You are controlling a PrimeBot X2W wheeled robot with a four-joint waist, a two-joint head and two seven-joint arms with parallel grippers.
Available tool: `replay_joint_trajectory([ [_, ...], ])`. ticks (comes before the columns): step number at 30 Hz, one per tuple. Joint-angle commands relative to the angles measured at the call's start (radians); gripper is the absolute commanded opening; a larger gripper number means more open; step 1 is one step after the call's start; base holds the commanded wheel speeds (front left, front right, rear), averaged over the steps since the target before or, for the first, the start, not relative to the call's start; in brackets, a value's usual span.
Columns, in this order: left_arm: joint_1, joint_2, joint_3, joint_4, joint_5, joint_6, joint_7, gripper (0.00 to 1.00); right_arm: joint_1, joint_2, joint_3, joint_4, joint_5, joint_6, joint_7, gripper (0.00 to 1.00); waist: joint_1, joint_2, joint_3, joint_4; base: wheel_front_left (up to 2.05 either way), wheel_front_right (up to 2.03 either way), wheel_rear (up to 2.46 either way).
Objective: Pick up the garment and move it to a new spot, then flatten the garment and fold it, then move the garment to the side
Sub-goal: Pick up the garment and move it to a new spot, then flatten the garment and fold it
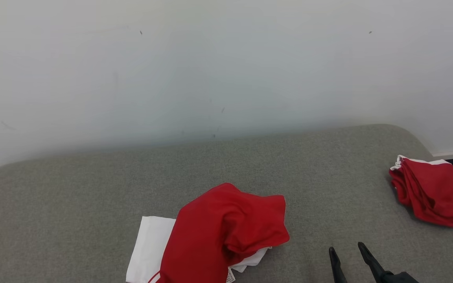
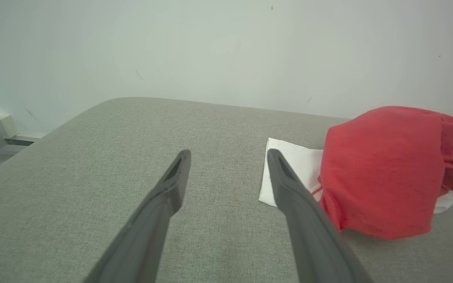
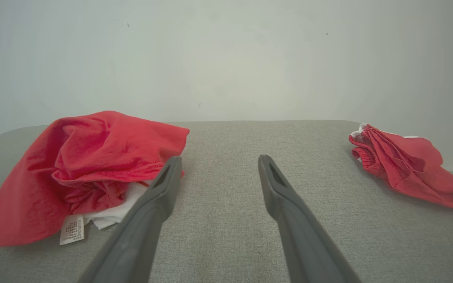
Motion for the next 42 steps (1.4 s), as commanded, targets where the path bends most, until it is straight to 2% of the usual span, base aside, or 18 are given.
replay_joint_trajectory([
  [1,-0.004,-0.005,0.003,0.002,0.008,-0.001,-0.004,1.00,-0.009,0.002,0.004,0.004,-0.001,-0.002,0.000,1.00,0.0000,0.0000,0.000,-0.003,0.00,0.00,0.00],
  [18,-0.017,-0.024,-0.042,0.036,0.006,-0.006,-0.003,1.00,-0.008,-0.004,0.012,-0.003,0.001,-0.002,0.010,1.00,0.0000,0.0000,0.000,0.002,0.00,0.00,0.00],
  [21,-0.073,-0.026,-0.068,0.113,-0.026,-0.008,0.065,1.00,-0.015,-0.004,0.016,-0.008,0.000,-0.002,0.013,1.00,0.0000,0.0000,0.007,0.001,0.00,0.00,0.00],
  [26,-0.222,-0.030,-0.095,0.302,-0.150,-0.015,0.216,1.00,-0.017,-0.006,0.027,-0.016,0.002,-0.002,0.014,1.00,0.0000,0.0000,0.021,-0.011,0.00,0.00,0.00],
  [30,-0.327,-0.031,-0.114,0.435,-0.202,0.013,0.292,1.00,-0.031,-0.008,0.040,-0.020,0.002,-0.002,0.018,1.00,0.0000,0.0000,0.038,-0.037,0.00,0.00,0.00],
  [33,-0.380,-0.031,-0.139,0.516,-0.182,0.044,0.307,1.00,-0.037,-0.008,0.047,-0.023,0.001,-0.002,0.021,1.00,0.0000,0.0000,0.055,-0.060,0.00,0.00,0.00],
  [41,-0.444,-0.033,-0.202,0.666,-0.248,0.048,0.281,1.00,-0.040,-0.014,0.040,-0.024,-0.006,-0.002,0.022,1.00,0.0000,0.0000,0.073,-0.102,0.00,0.00,0.00],
  [42,-0.448,-0.034,-0.210,0.680,-0.255,0.052,0.278,0.49,-0.041,-0.015,0.042,-0.023,-0.007,-0.002,0.023,1.00,0.0000,0.0000,0.073,-0.106,0.00,0.00,0.00],
])
